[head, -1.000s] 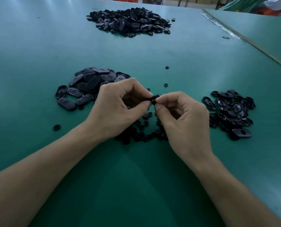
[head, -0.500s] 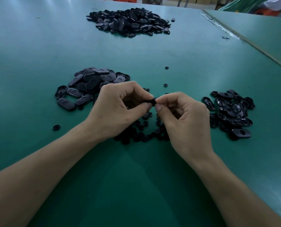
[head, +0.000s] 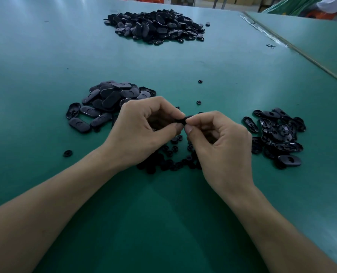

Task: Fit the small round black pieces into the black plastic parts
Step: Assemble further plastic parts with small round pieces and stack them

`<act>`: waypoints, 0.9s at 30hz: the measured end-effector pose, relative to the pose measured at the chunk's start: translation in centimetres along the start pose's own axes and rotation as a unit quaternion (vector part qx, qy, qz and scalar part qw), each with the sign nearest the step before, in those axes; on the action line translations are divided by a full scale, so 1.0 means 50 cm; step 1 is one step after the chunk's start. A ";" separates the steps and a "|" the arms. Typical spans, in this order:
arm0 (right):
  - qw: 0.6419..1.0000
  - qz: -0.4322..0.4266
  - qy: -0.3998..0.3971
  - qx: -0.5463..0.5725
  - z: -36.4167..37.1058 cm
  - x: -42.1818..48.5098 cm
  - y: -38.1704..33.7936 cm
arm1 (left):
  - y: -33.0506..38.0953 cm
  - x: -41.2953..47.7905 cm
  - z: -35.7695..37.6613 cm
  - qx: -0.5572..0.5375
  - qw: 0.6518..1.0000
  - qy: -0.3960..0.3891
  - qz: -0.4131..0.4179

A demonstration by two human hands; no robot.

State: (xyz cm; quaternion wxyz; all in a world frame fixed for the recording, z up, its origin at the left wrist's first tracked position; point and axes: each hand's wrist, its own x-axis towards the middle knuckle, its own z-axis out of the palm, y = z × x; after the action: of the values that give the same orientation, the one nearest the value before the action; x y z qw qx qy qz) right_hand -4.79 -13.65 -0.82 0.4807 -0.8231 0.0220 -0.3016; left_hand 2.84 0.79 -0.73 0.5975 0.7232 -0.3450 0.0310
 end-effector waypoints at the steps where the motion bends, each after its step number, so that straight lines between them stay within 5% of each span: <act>1: 1.000 0.001 -0.002 0.002 0.000 0.000 0.000 | 0.000 0.000 0.000 -0.008 1.000 0.000 -0.004; 23: 0.999 -0.036 -0.004 -0.022 -0.017 0.008 0.003 | 0.002 0.000 -0.003 -0.018 1.000 -0.007 -0.017; 27: 0.998 -0.011 -0.057 -0.008 -0.019 0.011 0.007 | 0.004 0.000 -0.003 -0.013 0.999 -0.027 -0.017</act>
State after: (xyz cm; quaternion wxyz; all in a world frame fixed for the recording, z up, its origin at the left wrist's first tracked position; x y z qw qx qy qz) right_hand -4.76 -14.75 -0.50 0.4714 -0.8427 -0.0122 -0.2598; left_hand 2.77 0.91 -0.53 0.5981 0.7214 -0.3490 -0.0031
